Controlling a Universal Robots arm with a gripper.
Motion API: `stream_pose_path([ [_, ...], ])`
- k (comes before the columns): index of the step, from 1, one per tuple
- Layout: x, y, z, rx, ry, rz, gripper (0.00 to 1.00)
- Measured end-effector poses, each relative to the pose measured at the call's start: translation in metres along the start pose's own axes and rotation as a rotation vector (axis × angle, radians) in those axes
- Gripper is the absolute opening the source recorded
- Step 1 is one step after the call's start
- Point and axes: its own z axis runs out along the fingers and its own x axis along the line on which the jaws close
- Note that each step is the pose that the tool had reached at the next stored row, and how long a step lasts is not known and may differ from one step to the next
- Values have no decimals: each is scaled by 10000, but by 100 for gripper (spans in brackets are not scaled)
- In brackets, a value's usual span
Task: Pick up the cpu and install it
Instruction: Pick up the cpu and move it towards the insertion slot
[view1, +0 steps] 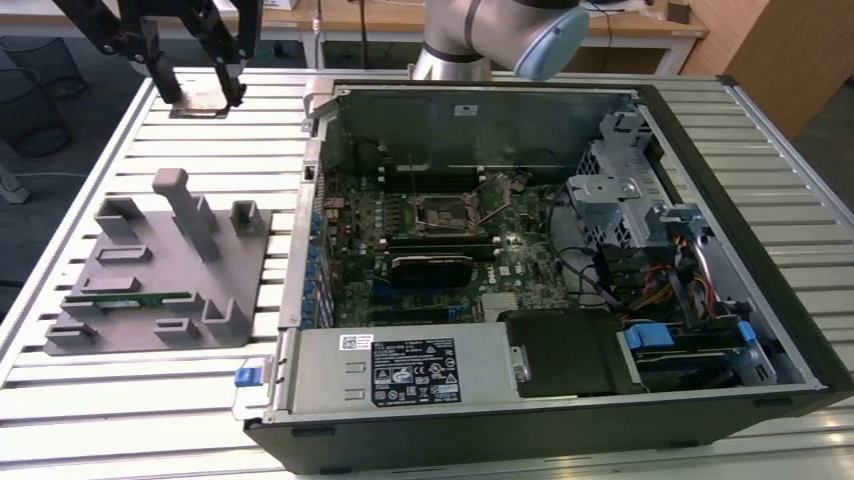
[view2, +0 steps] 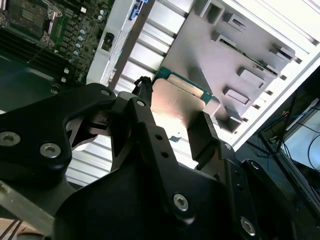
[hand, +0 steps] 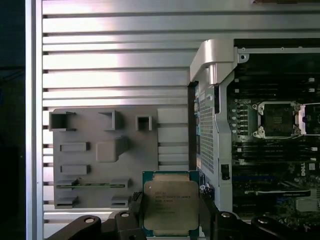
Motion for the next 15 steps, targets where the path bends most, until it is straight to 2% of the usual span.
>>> stream_pose_path([
  [11,-214,7,-1,0,1,0,53],
  [15,-361,13,-1,0,0,0,53],
])
